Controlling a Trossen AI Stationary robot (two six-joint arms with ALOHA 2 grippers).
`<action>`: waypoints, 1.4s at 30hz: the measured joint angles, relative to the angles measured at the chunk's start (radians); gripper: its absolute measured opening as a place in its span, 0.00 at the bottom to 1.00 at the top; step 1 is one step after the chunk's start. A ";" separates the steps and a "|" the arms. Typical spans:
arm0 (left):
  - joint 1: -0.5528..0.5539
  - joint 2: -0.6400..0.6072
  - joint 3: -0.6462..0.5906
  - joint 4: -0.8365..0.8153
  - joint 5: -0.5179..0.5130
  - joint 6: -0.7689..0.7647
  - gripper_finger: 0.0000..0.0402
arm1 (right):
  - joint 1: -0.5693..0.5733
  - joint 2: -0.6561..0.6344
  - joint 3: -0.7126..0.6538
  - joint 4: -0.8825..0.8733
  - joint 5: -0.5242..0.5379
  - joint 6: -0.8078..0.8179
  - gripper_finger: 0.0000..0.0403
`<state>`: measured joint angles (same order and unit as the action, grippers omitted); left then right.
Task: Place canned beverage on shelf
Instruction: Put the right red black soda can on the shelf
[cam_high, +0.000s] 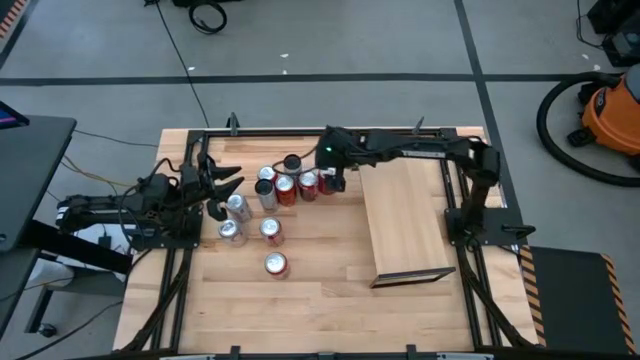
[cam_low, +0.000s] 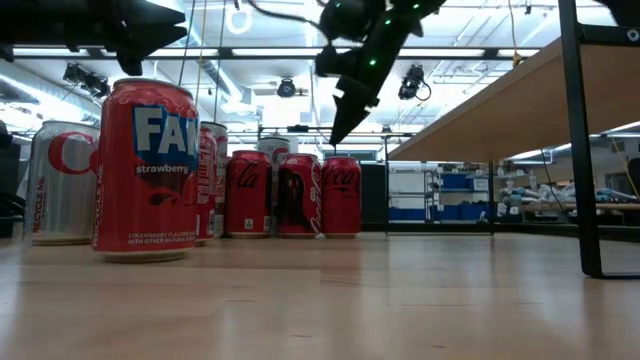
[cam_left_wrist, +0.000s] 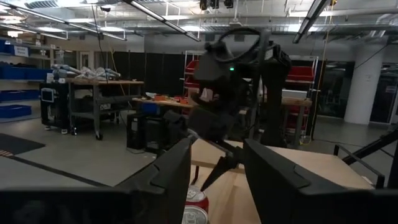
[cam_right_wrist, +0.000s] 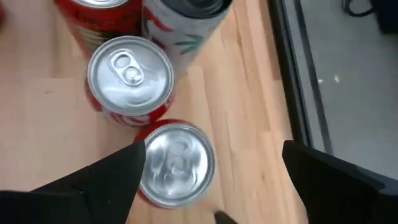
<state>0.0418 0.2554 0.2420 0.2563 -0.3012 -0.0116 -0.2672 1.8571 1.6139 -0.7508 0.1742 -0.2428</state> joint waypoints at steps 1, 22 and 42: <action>0.000 0.000 0.000 -0.001 0.000 0.000 0.39 | -0.005 0.015 0.017 -0.016 -0.021 0.000 0.97; 0.000 0.000 0.000 -0.008 0.000 -0.001 0.39 | -0.018 0.176 0.047 -0.075 -0.066 -0.056 0.80; 0.000 0.000 0.000 -0.022 0.000 -0.004 0.39 | 0.039 -0.199 0.044 -0.222 -0.084 -0.122 0.80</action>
<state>0.0418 0.2553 0.2420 0.2344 -0.3014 -0.0154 -0.2278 1.6582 1.6582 -0.9730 0.0904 -0.3652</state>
